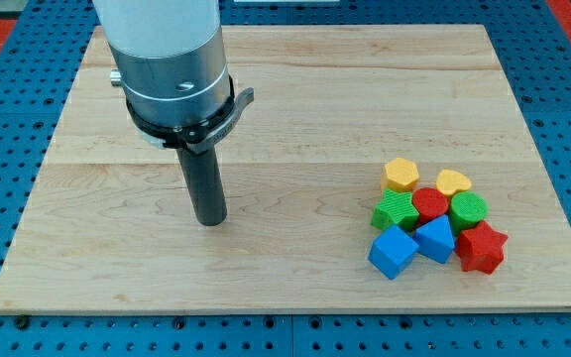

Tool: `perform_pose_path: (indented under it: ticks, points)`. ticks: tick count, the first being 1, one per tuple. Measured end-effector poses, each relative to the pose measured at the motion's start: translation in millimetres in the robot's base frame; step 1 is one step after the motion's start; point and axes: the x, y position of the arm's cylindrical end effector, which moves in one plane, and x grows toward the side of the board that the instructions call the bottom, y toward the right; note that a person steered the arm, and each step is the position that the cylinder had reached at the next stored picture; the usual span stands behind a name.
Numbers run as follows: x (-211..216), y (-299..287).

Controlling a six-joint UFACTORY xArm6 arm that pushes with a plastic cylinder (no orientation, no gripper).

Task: Point at the yellow heart

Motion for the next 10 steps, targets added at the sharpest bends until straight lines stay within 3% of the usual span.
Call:
perform_pose_path:
  ticks: [3,4,5,6,8,9,10]
  points:
    - [0.2,-1.7]
    - [8.9,32.1]
    - [58.5,61.0]
    - [99.4,115.8]
    - [96.7,336.1]
    - [78.9,394.0]
    - [35.9,379.3]
